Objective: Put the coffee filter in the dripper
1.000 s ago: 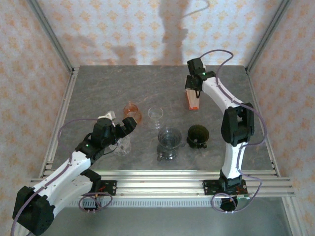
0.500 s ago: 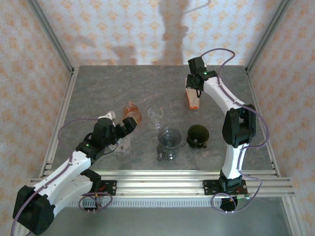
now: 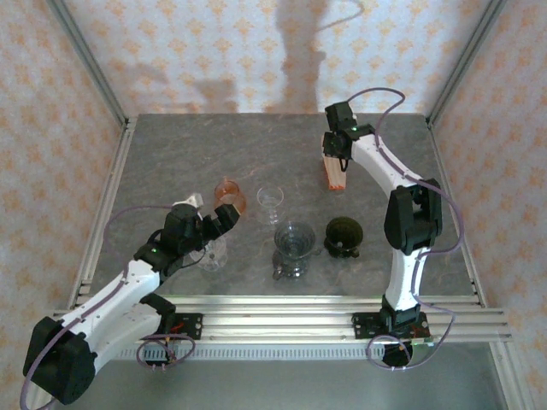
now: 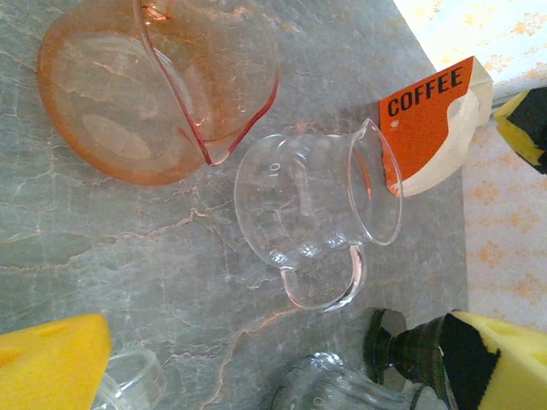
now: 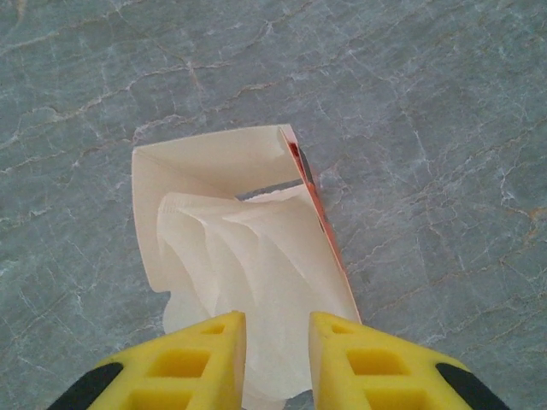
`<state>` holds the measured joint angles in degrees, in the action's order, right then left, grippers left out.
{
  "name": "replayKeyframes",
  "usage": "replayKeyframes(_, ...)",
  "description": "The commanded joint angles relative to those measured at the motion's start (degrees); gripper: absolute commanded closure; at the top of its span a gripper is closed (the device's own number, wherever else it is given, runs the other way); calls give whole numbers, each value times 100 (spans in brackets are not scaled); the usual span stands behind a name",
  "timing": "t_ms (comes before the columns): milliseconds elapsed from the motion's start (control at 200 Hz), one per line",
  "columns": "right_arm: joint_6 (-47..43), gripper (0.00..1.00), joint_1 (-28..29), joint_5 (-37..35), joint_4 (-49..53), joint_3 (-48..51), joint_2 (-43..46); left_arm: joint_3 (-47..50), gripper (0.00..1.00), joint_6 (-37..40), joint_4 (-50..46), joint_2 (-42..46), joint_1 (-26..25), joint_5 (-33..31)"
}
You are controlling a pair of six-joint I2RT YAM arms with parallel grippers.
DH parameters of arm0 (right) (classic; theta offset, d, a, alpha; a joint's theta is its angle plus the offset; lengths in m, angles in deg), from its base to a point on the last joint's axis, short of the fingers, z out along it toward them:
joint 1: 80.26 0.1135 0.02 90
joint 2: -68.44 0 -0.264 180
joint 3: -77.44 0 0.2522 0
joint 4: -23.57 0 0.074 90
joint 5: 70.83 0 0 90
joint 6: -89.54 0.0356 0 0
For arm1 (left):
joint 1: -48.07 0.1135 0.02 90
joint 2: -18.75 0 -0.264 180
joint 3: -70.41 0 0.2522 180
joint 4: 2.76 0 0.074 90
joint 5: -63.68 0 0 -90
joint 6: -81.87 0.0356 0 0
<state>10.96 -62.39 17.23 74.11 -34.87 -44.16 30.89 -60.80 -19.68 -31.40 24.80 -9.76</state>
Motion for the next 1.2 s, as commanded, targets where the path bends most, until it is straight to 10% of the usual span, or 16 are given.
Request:
replayKeyframes(0, 113, 75, 27, -49, 19, 95, 240, -61, 0, -14, 267, -47, -15, 141)
replayKeyframes(1191, 684, 81, 29, -132, -138, -231, -377, -166, 0, -34, 472, -254, -13, 321)
